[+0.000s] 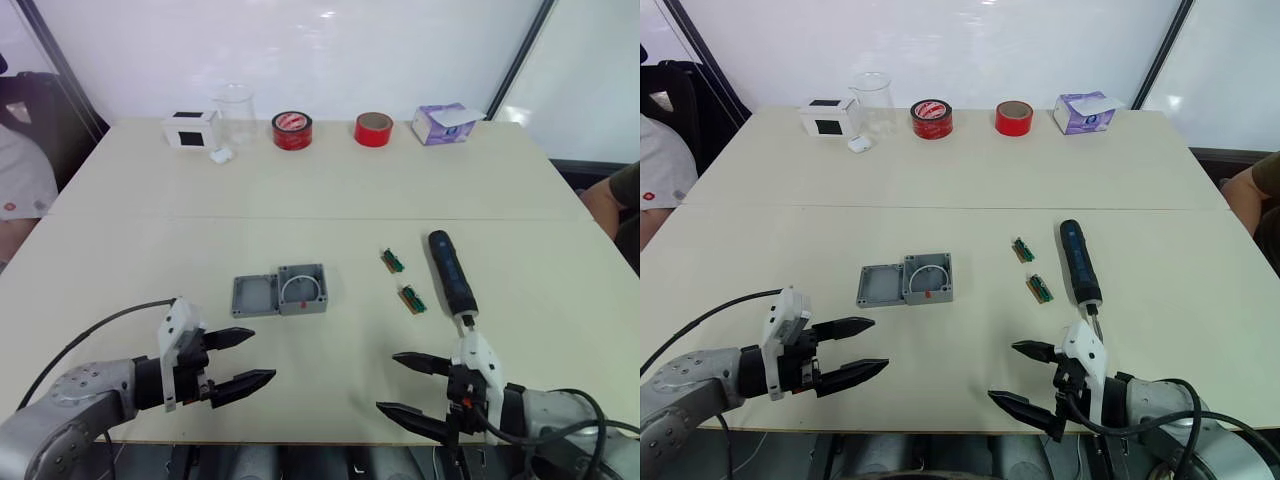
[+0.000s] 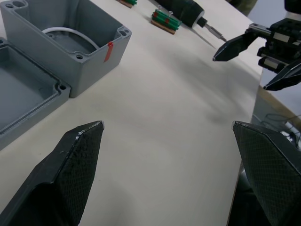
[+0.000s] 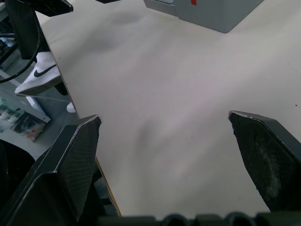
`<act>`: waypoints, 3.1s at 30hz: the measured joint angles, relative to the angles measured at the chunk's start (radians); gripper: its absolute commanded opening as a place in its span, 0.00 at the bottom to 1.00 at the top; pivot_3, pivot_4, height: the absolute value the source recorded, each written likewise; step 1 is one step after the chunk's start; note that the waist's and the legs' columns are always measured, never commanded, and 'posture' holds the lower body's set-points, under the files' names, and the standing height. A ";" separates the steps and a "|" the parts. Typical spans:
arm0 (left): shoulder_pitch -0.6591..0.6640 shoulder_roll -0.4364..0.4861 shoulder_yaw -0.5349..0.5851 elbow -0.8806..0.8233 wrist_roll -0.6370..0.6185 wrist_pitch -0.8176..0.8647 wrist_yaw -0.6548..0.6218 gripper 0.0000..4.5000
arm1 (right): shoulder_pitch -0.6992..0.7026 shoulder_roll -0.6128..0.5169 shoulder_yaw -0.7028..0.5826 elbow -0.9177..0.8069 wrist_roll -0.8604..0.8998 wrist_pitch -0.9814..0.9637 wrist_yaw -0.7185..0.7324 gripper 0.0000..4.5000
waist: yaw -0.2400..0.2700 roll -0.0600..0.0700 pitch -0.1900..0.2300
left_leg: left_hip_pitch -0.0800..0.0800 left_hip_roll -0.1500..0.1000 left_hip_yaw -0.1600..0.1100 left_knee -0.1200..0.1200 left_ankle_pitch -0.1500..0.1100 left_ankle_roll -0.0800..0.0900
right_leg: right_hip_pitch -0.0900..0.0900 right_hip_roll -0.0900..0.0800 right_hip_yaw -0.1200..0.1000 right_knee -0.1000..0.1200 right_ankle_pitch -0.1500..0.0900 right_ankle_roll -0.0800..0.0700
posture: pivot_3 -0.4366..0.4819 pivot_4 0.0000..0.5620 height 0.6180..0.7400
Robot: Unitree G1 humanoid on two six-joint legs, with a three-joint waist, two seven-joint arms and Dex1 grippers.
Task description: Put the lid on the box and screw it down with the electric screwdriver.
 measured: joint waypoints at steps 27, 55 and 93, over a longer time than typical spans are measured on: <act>-0.256 0.140 0.051 0.149 -0.056 0.115 0.029 0.99 | -0.205 0.010 -0.065 -0.008 0.159 0.145 -0.154 1.00 | 0.006 -0.004 0.002 | -0.001 0.000 -0.001 0.002 0.002 0.001 | 0.000 0.001 -0.003 0.002 0.002 -0.003 | 0.48 0.27 1.00; -1.225 -0.055 -0.900 0.522 0.638 0.092 -0.452 0.99 | -0.468 -0.116 0.051 -0.106 0.177 0.323 -0.277 1.00 | 0.004 -0.003 0.002 | -0.005 -0.004 0.001 0.002 -0.001 0.008 | -0.002 0.000 -0.001 0.000 0.001 0.004 | 0.48 0.27 1.00; -1.363 -0.238 -0.998 1.079 0.759 -0.960 -0.769 0.01 | -0.288 -0.093 -0.122 -0.144 0.414 0.374 -0.366 1.00 | 0.022 -0.002 0.001 | -0.006 -0.004 0.000 0.004 -0.002 0.009 | 0.000 0.000 -0.001 0.000 0.002 0.005 | 0.48 0.27 1.00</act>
